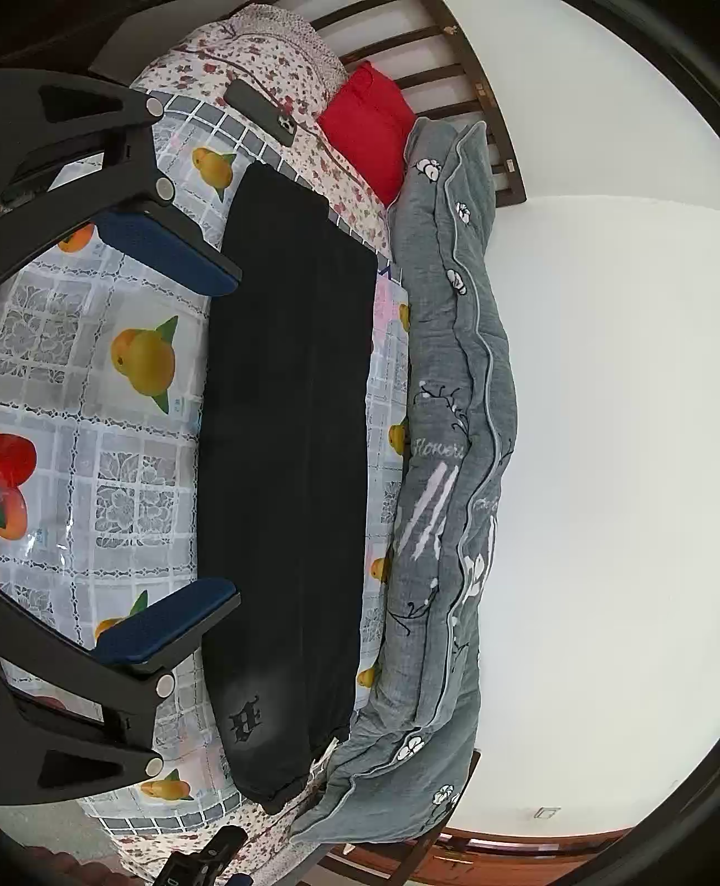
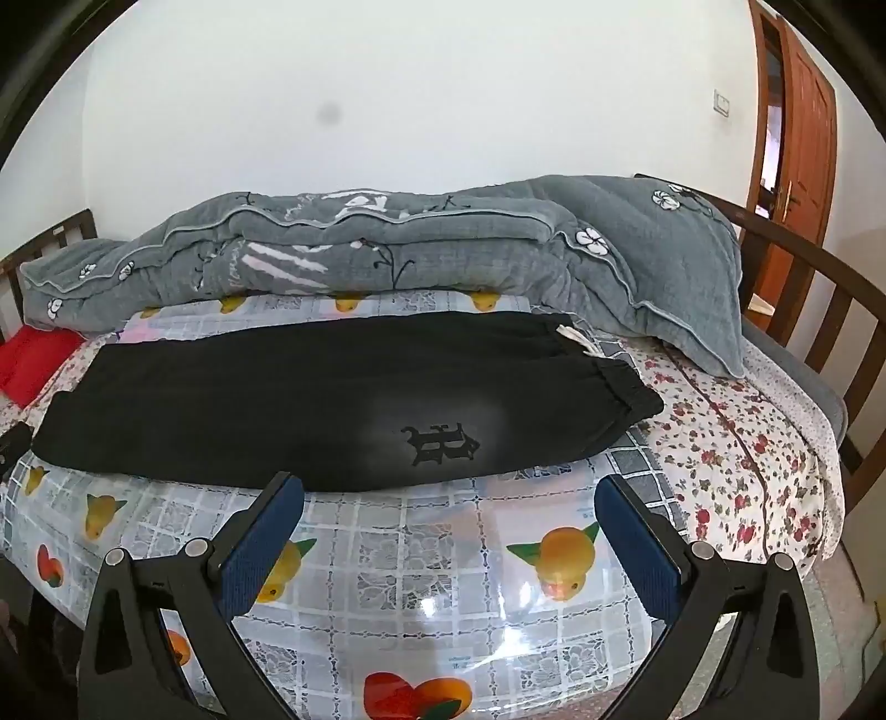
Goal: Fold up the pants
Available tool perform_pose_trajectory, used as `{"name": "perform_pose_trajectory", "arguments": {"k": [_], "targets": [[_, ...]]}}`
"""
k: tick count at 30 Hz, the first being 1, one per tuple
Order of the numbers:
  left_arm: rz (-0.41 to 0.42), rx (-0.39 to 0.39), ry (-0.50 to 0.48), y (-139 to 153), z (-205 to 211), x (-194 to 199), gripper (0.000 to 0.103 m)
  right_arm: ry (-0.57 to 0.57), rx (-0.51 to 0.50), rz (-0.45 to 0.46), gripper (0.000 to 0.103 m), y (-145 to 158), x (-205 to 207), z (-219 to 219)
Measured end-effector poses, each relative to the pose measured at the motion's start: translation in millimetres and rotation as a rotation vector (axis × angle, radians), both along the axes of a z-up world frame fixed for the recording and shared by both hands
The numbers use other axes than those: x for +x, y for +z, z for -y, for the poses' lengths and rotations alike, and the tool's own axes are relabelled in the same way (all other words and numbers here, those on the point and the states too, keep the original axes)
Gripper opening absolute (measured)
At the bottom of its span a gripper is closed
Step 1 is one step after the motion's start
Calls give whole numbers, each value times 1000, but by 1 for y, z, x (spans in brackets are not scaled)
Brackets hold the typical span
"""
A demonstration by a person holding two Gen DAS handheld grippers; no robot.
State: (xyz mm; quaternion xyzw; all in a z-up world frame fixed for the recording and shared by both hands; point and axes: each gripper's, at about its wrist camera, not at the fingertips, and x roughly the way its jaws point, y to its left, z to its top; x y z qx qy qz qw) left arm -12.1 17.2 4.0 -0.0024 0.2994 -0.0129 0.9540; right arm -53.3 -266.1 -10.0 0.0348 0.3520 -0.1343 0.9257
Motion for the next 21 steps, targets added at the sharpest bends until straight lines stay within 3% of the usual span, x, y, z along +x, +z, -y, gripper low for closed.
{"name": "perform_pose_trajectory", "arguments": {"k": [21], "targets": [[7,-8,13,4,-5,-3,103,15,0,2,103,1,-2,-6]]}}
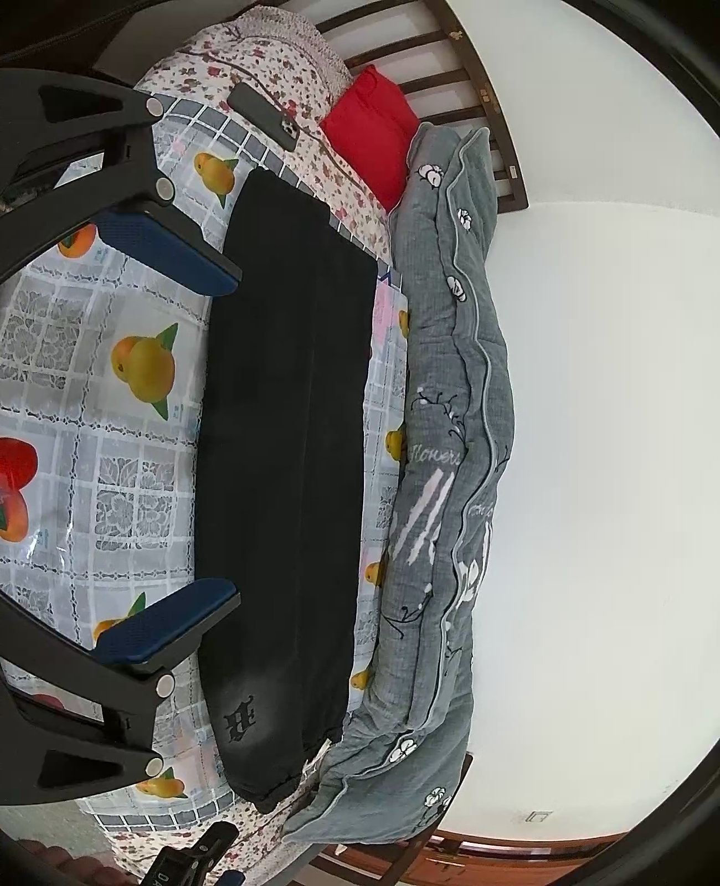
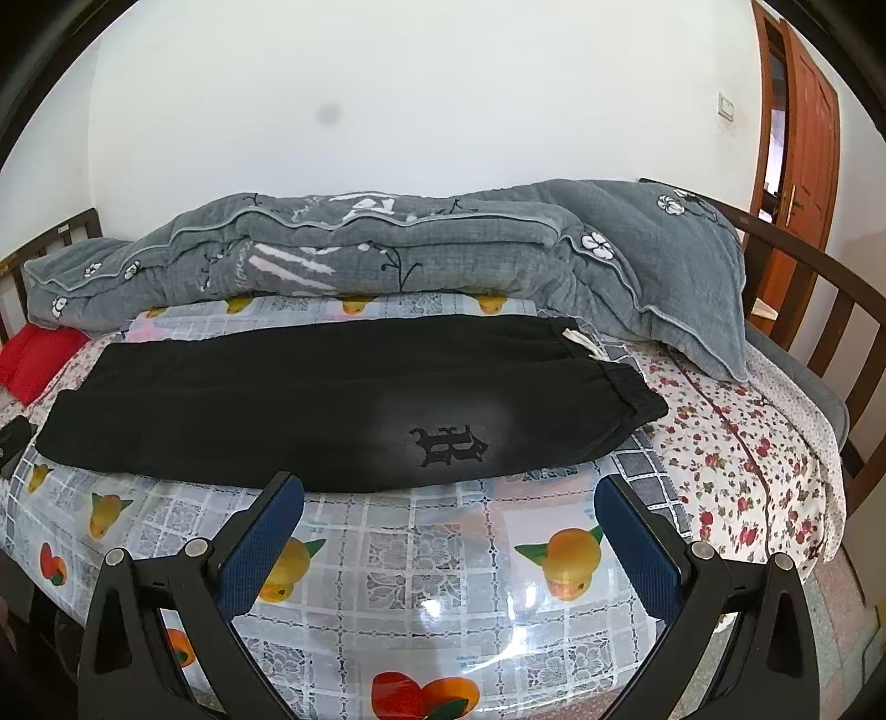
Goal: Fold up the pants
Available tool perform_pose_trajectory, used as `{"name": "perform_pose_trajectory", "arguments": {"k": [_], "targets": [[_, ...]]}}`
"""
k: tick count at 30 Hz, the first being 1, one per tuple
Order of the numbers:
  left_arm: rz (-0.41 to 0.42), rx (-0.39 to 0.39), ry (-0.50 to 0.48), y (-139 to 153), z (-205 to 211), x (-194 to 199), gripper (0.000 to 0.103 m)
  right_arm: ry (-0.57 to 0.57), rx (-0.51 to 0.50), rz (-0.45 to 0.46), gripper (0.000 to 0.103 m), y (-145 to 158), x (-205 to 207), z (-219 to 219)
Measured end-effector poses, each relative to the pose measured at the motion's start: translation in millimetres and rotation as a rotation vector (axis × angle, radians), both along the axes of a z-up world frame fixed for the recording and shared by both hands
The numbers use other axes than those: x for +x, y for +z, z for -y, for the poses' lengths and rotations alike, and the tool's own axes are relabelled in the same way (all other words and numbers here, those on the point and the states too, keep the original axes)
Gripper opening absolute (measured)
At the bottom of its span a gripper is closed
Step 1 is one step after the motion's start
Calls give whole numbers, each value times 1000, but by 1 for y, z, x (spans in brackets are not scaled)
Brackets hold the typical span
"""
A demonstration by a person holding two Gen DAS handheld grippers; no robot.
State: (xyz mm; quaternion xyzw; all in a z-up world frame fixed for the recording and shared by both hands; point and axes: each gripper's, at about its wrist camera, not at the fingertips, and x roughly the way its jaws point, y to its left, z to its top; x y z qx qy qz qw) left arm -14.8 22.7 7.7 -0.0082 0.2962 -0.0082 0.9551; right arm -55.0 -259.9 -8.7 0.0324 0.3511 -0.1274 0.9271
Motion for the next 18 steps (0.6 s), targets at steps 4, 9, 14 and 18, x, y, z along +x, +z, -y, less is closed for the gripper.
{"name": "perform_pose_trajectory", "arguments": {"k": [4,9,14,18], "targets": [[7,7,1,2,-1,-2,103,1,0,0,103,1,0,0],[12,7,-4,4,-1,-4,103,1,-2,4,103,2,-1,-1],[14,9,-8,6,0,-5,103,0,0,6,103,3,-2,-1],[15,9,-7,7,-1,-6,103,0,0,7,103,3,-3,-1]]}}
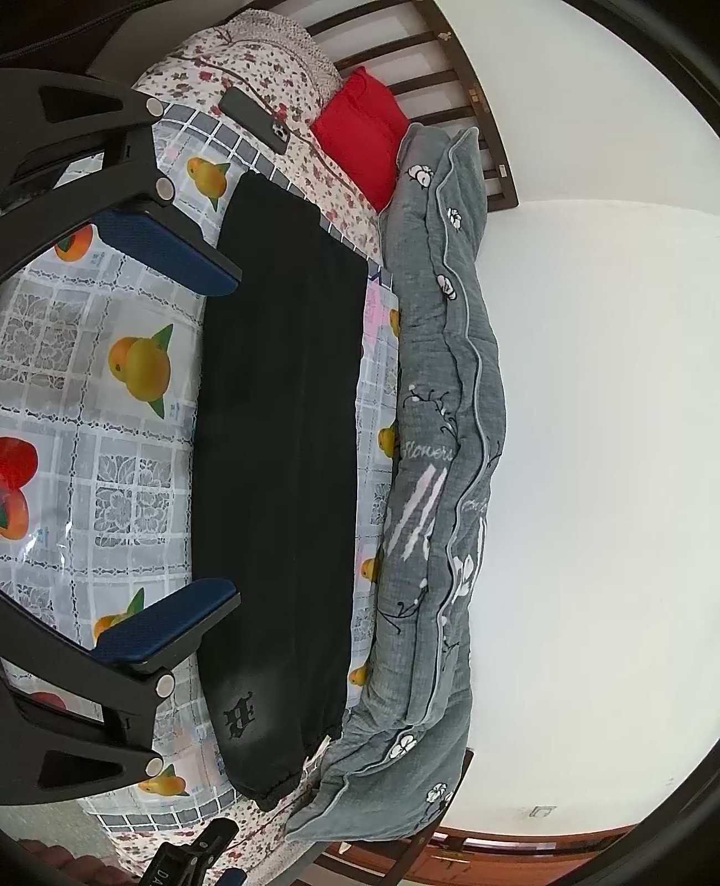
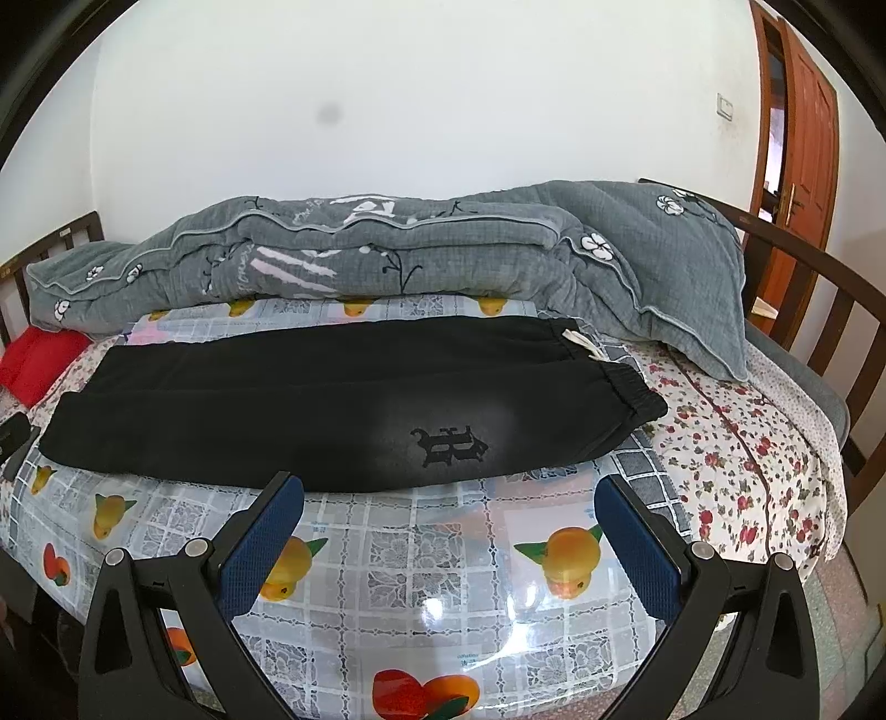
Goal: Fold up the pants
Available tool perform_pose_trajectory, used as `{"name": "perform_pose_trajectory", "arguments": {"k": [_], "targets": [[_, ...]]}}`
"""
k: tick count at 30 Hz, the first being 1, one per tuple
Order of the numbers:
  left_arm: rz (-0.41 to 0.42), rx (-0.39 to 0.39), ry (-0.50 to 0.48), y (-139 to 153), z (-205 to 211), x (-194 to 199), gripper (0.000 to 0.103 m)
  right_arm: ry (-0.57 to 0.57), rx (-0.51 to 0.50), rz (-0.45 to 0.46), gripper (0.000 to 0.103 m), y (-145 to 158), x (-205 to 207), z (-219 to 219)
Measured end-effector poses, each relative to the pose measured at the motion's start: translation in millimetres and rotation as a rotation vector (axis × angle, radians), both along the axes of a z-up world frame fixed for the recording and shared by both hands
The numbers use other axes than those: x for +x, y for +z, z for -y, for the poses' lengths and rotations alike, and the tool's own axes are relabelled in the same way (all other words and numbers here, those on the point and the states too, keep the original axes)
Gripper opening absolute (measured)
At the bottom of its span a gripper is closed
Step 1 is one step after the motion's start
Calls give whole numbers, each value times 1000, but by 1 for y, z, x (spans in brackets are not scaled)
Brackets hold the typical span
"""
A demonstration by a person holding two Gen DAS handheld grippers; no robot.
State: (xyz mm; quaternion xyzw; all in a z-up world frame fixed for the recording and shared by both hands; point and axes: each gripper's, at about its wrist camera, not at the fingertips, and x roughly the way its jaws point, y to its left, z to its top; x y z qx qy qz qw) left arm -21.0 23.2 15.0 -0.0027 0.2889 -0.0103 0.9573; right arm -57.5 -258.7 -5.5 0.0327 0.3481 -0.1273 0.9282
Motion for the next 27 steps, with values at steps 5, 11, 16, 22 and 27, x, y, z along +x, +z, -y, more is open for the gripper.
{"name": "perform_pose_trajectory", "arguments": {"k": [5,11,16,22,27], "targets": [[2,3,1,1,1,-1,103,0,-2,0,103,1,0,0],[5,4,1,3,1,-2,103,2,2,-3,103,1,0,0],[8,6,2,6,2,-4,103,2,5,3,103,4,-3,1],[16,10,5,11,4,-7,103,10,12,4,103,5,-5,3],[22,10,5,14,6,-7,103,11,1,7,103,7,-5,3]]}}
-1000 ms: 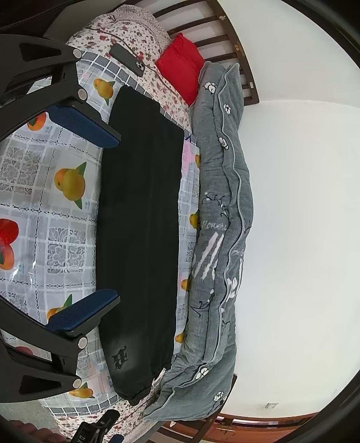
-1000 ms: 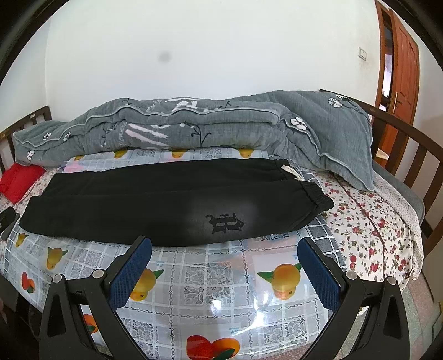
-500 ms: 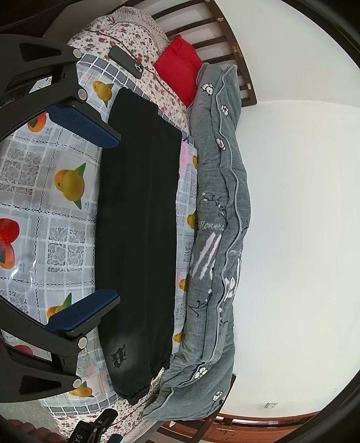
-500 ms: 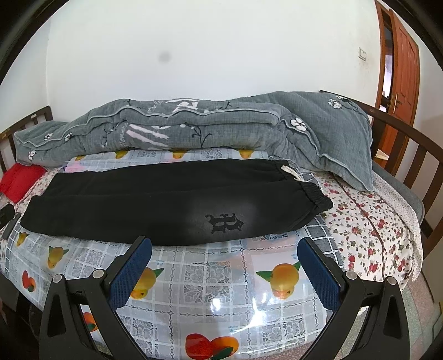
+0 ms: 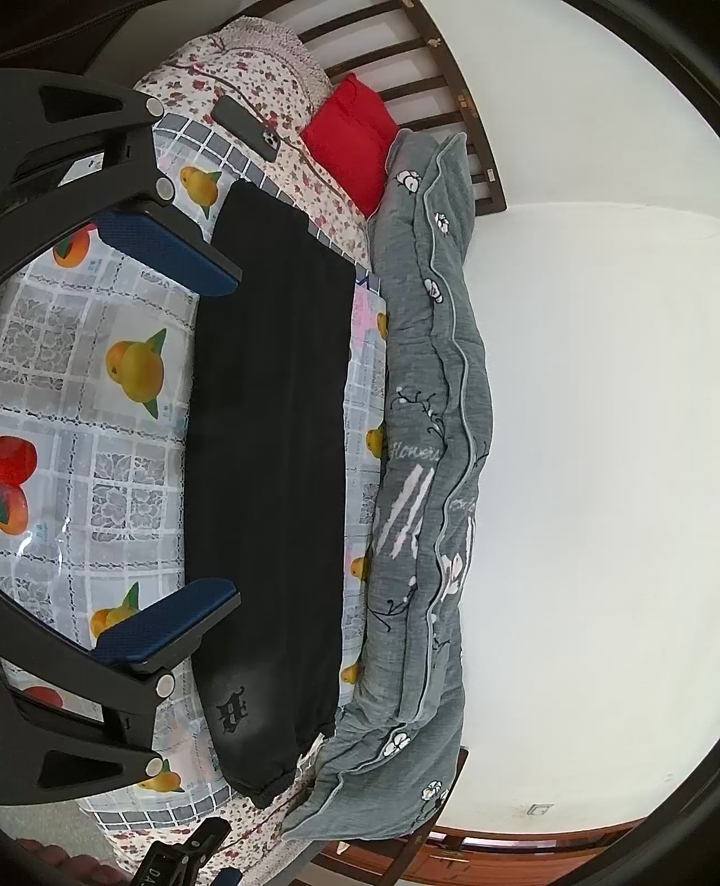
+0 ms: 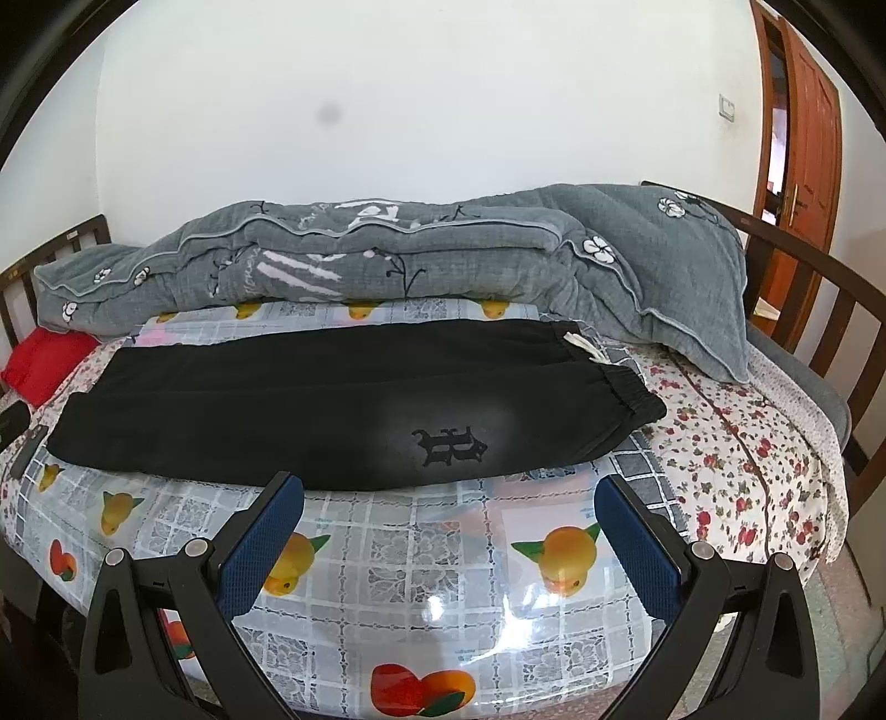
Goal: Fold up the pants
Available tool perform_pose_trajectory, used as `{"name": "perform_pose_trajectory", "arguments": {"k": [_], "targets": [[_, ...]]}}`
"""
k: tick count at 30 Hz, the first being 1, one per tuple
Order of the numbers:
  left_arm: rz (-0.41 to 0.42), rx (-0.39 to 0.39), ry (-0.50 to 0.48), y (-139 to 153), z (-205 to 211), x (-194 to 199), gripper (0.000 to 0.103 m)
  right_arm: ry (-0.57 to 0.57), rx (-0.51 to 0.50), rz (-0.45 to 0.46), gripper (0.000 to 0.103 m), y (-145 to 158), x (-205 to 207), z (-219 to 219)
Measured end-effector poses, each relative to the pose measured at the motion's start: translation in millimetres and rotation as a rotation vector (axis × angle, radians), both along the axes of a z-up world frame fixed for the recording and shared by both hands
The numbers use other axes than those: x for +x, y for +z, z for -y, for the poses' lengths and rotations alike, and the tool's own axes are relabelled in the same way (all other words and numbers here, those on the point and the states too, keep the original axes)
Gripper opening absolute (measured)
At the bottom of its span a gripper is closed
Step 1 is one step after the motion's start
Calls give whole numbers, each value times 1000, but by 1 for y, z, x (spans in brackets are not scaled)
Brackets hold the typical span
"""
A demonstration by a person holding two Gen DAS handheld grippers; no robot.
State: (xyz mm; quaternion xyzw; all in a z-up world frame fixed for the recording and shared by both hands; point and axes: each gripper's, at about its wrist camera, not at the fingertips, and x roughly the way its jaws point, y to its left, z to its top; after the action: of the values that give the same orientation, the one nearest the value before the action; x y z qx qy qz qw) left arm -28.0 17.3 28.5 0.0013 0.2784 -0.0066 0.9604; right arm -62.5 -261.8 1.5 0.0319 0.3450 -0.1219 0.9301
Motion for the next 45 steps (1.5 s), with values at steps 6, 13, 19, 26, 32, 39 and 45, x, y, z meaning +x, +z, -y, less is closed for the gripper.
{"name": "perform_pose_trajectory", "arguments": {"k": [6,13,19,26,32,39,45], "targets": [[0,-3,-2,0,2,2,103,-5,-4,8,103,0,-1,1],[3,-9,0,-5,0,11,103,-32,-15,3,103,-5,7,8],[-32,-52,56,-27,-19,35,103,-49,30,25,103,-18,19,20],[-134,-102,96,-80,-59,70,97,-55,-17,-11,103,-54,42,30],[-220,-160,149,-126,-108,96,90,-121,60,-55,88,-98,55,67],[-319,-278,183,-175,-150,128,79,-193,112,-100,83,-138,76,100],[-276,-344,211,-185,-169,144,74,-179,162,-117,83,-160,97,110]]}}
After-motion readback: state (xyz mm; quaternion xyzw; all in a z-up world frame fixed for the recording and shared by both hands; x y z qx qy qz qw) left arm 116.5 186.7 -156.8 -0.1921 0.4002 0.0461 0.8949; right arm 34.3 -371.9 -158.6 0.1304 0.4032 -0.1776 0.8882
